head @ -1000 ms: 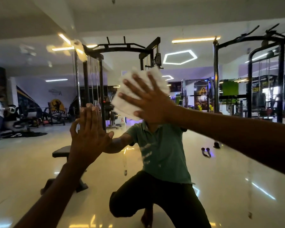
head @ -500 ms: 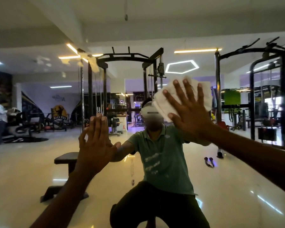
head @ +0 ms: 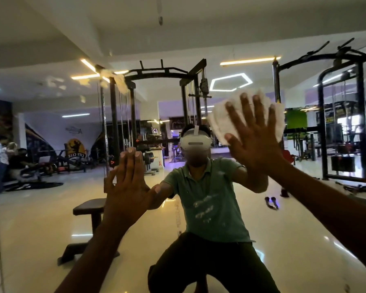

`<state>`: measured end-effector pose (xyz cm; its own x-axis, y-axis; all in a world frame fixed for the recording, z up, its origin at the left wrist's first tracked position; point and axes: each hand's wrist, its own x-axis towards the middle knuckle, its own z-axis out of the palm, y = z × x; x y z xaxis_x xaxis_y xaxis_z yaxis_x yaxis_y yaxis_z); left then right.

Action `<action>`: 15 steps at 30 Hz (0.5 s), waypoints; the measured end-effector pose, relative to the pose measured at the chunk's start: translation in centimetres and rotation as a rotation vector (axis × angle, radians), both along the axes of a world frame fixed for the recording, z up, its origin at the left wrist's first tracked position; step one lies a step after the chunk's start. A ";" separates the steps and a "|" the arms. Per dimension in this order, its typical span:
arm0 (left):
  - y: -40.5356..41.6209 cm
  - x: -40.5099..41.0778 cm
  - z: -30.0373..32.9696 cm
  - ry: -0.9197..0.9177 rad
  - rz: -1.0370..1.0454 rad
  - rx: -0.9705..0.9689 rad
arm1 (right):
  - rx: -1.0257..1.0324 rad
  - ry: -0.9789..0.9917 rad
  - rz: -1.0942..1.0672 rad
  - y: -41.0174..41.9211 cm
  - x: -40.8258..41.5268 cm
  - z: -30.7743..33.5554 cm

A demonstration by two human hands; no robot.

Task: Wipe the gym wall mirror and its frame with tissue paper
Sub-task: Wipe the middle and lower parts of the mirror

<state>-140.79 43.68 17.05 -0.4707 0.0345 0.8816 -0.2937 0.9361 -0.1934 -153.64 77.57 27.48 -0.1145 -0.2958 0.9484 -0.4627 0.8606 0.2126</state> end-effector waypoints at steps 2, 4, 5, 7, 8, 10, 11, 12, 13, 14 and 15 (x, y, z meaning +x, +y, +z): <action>0.2 -0.1 0.0 -0.003 -0.010 0.006 | -0.199 -0.060 -0.032 -1.4 0.5 -0.4; 0.2 0.0 0.0 0.000 -0.008 0.007 | -0.245 -0.042 -0.026 -6.9 1.8 0.2; 0.3 0.0 -0.1 0.002 -0.009 0.011 | -0.179 -0.009 -0.005 -10.2 2.6 0.5; 0.4 0.0 0.0 0.000 -0.003 0.017 | -0.021 0.027 0.035 -15.5 3.9 1.1; 0.4 0.1 0.1 -0.003 0.004 0.021 | 0.037 0.038 0.049 -16.7 4.2 1.4; 0.4 0.2 0.2 -0.018 0.007 0.022 | 0.115 0.088 0.077 -16.2 3.8 1.7; 0.3 0.3 0.2 -0.024 0.002 0.019 | 0.144 0.111 0.090 -14.8 3.5 1.5; 0.2 0.4 0.2 -0.026 -0.008 0.016 | 0.147 0.118 0.093 -12.8 3.0 1.2; 0.3 0.4 0.1 -0.023 -0.019 0.017 | 0.122 0.110 0.088 -10.3 2.5 0.7; 0.3 0.4 0.1 -0.015 -0.031 0.022 | 0.078 0.095 0.073 -7.8 1.8 0.2; 0.4 0.5 0.1 -0.009 -0.045 0.030 | 0.029 0.061 0.053 -5.6 1.4 -0.4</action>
